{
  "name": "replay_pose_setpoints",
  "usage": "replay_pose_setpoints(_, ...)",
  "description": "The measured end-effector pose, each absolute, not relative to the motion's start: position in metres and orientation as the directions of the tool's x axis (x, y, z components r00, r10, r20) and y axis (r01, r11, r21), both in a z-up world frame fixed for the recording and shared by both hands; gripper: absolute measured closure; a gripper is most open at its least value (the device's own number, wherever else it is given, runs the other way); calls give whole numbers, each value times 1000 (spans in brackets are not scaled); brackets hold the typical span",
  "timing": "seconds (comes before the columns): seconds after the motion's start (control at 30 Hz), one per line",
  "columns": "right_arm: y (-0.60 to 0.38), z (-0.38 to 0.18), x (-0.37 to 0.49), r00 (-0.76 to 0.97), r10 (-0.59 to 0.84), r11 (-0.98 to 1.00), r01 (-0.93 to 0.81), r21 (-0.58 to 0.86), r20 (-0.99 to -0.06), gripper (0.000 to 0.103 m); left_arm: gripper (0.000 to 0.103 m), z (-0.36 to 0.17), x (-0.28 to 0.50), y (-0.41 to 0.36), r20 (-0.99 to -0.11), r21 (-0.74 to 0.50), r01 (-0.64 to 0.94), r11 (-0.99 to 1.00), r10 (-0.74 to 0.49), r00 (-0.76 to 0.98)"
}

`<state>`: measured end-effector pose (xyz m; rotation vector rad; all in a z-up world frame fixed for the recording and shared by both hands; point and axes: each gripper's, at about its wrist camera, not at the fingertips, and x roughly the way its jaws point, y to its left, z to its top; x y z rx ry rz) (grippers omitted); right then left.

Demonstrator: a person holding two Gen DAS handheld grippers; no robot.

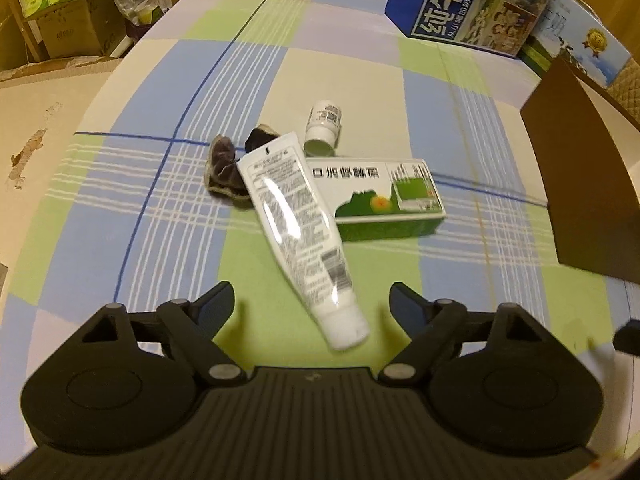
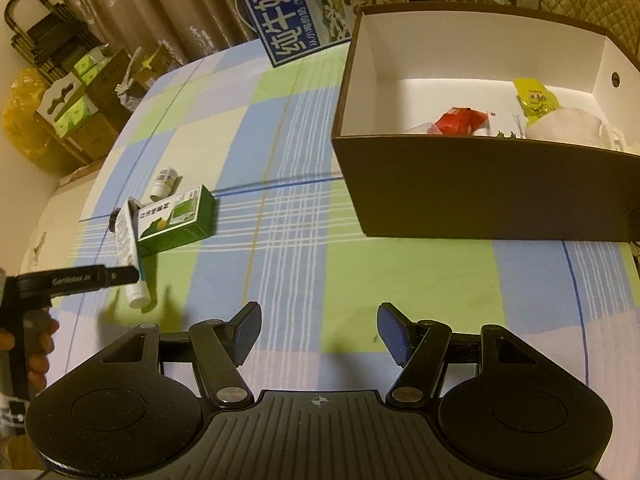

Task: Organize objects
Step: 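Grasp the white tube with the left tool while the right tool reaches the green spray box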

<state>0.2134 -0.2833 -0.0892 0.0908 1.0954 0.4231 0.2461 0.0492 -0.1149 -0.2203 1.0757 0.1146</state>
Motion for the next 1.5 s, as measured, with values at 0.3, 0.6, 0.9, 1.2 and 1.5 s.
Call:
replay_pose_setpoints(0.3, -276, -95, 220, 363, 380, 912, -303, 278, -850, 41, 51, -134, 265, 54, -891, -122, -212, 970, -13, 455)
replay_pose_setpoints(0.6, -246, -104, 219, 303, 418, 875, -389, 289, -856, 41, 70, -133, 255, 54, -882, -130, -167, 977, -37, 469)
replay_pose_setpoints(0.9, -183, -103, 226, 291, 469, 781, -578, 237, -834, 42, 70, -115, 209, 69, -876, -104, -172, 980, -8, 483)
replay_pose_setpoints(1.2, -123, -111, 293, 297, 565, 718, -636, 282, -770, 61, 70, -101, 182, 121, -863, -81, -318, 944, 93, 496)
replay_pose_setpoints(1.5, -88, -148, 344, 219, 607, 689, -624, 368, -764, 71, 70, -103, 167, 165, -868, -52, -422, 905, 168, 467)
